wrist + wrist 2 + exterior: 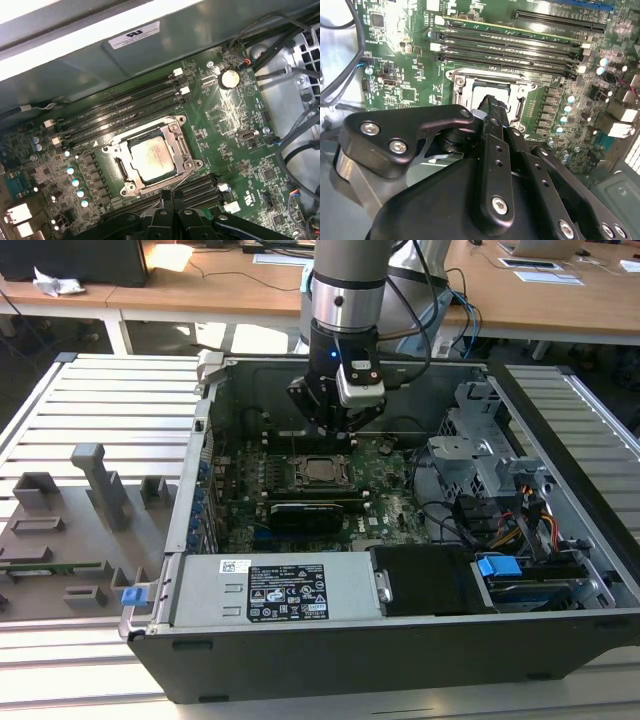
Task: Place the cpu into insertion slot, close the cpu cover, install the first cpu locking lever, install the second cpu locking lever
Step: 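Install the first cpu locking lever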
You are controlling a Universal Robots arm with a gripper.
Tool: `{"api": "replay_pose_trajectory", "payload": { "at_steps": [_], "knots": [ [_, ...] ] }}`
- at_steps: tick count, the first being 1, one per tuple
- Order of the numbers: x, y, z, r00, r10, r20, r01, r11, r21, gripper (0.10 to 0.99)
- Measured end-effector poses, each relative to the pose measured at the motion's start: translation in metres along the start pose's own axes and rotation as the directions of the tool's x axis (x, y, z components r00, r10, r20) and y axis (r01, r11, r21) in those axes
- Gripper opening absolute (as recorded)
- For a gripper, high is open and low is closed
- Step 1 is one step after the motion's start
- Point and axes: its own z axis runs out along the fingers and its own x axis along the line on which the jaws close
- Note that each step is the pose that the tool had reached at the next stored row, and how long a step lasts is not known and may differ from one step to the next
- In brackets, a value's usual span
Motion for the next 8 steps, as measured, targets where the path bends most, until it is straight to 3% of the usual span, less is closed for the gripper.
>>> {"api": "replay_pose_trajectory", "payload": {
  "at_steps": [8],
  "knots": [
    [0.0000, 0.0000, 0.0000, 0.9958, -0.092, 0.0061, 0.092, 0.9958, -0.002, 0.106]
  ]
}}
